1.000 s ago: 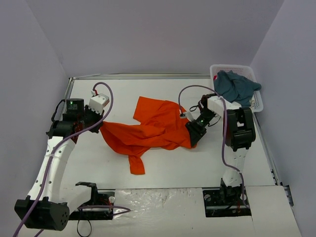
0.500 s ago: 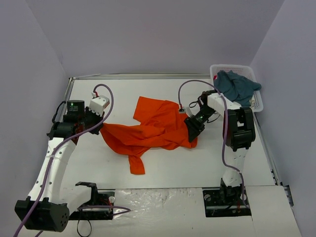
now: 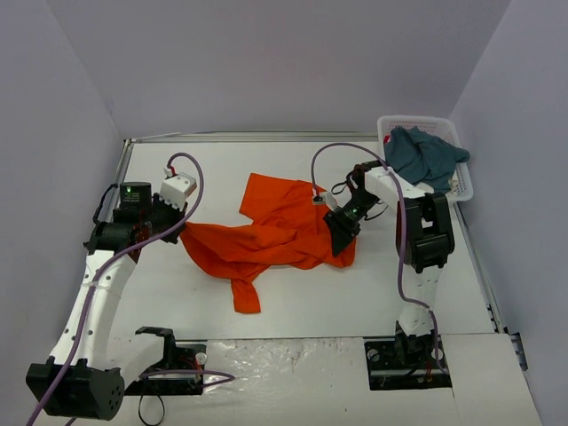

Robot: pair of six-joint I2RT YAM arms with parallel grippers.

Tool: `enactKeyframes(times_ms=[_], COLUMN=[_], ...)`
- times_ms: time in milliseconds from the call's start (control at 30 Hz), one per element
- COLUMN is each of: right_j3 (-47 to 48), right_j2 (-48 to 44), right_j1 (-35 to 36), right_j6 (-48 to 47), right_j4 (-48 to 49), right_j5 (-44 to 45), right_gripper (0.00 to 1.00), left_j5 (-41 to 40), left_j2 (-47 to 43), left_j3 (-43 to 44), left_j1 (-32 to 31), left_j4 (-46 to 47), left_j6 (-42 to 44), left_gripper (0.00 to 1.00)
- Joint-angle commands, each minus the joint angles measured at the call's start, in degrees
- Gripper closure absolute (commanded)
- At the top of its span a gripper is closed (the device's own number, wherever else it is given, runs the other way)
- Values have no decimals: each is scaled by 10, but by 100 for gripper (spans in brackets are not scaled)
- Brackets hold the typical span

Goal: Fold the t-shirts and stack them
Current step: Flatten out the tshirt

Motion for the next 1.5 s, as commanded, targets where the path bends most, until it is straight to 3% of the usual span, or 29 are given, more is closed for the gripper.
enactKeyframes(times_ms=[0,367,467,533,867,1100,1167,1333,1467], right_j3=[-1,-49,-56,-56,-25,149,240,522,615], right_j2=[-3,-12,-16,-18,-76,-92,-75,-8,-16], right_j1=[-1,2,3,3,-3,-21,-27,-44,-69], right_j6=[-4,75,83,86,111,155,166,203,217], right_j4=[-29,65,79,86,76,51,38,-11,-8], right_j5=[-4,67,71,72,106,159,167,189,180], right_gripper=[67,71,82,99,100,100,100,100,100], left_j5=[12,14,15,15,13,6,1,-22,-50], left_j2=[-11,-14,-15,-17,-6,80,123,224,254], left_j3=[4,4,4,3,12,106,145,327,436], left_j1=[5,6,7,8,9,8,8,9,12], left_j4=[14,14,14,14,14,-4,-12,-37,-37], left_j6=[-7,-7,-8,-7,-12,-29,-36,-52,-90], left_gripper=[98,98,98,98,98,98,98,98,98])
